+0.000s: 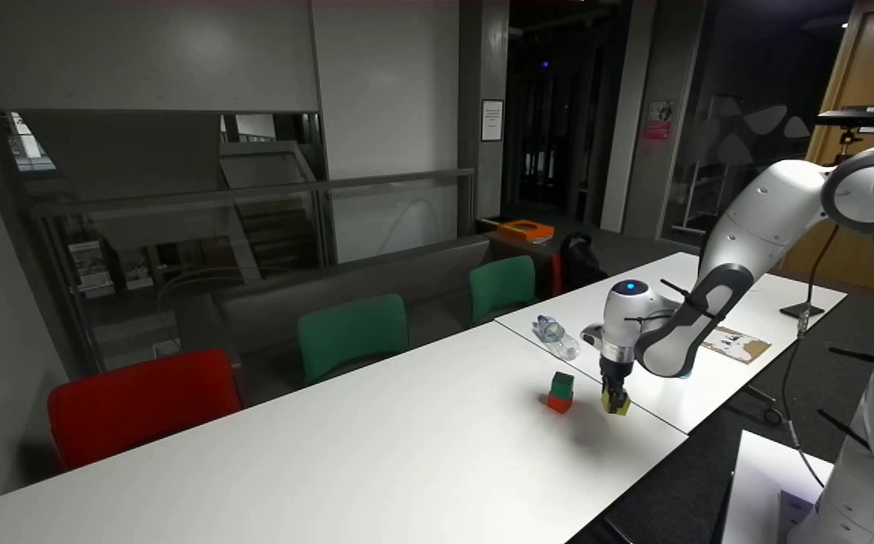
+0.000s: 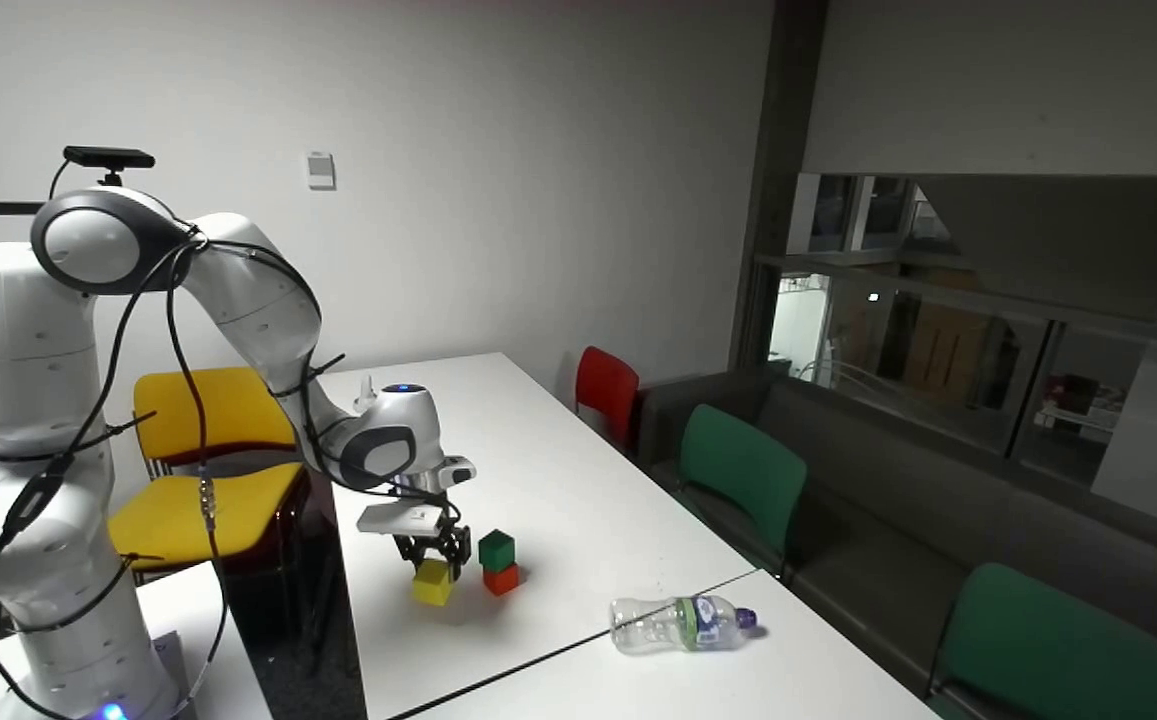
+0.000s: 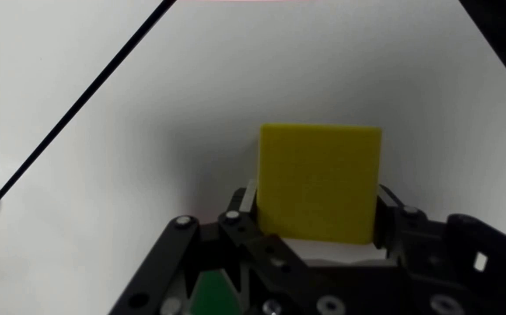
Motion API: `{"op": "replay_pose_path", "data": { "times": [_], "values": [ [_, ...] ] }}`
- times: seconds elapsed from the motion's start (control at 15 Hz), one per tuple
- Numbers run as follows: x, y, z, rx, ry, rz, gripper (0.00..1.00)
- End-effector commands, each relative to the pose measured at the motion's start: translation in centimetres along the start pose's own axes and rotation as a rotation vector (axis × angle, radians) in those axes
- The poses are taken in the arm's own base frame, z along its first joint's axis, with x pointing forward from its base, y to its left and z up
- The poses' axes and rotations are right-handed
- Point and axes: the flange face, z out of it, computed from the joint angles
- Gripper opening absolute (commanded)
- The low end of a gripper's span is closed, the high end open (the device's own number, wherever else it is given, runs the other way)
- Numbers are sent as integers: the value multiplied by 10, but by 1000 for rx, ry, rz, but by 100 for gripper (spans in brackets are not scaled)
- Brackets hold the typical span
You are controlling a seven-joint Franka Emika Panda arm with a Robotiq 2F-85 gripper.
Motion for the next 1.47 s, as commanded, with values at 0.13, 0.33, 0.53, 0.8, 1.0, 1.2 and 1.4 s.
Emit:
{"op": "replay_pose_path", "data": {
  "times": [0.13,0.33,0.53,0.8,1.0,1.2,1.4],
  "values": [
    [20,14,-35,-46,43,37,33],
    [32,24,-55,-71,58,43,33],
    [49,33,-70,-82,32,5,33],
    [77,43,-82,-69,-22,-60,33],
    [95,51,-87,-58,-63,-109,33],
    [111,58,-87,-51,-94,-161,33],
    [127,65,-81,-42,-105,-200,33]
  ]
}}
